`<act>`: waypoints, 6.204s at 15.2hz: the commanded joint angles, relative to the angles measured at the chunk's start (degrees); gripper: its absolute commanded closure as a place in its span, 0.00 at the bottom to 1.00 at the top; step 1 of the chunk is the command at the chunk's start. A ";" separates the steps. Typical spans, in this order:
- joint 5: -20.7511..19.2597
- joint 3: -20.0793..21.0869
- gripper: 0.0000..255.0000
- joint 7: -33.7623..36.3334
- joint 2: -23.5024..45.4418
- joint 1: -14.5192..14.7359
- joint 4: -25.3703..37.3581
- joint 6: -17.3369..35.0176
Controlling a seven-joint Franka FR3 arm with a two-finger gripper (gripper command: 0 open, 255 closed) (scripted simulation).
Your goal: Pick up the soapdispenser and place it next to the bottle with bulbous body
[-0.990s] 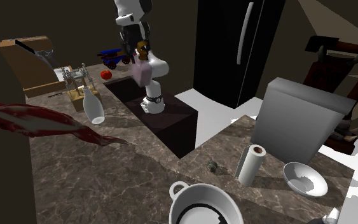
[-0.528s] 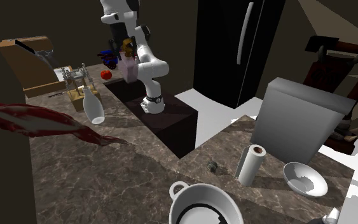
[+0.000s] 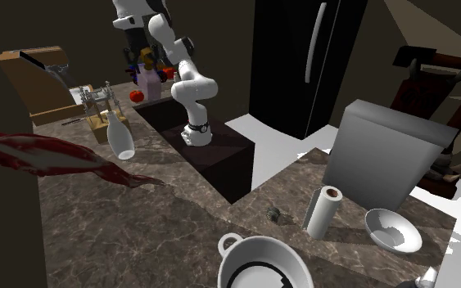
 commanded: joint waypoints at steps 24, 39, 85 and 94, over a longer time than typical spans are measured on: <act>-22.97 -15.59 1.00 -26.23 -4.48 1.01 21.76 -14.34; -28.66 -20.50 1.00 -26.26 -13.37 -3.00 9.96 -10.08; -30.53 -31.28 0.00 -21.76 -11.86 -27.42 -28.17 17.80; -34.79 -35.96 0.00 -21.42 -11.90 -28.41 -30.93 20.54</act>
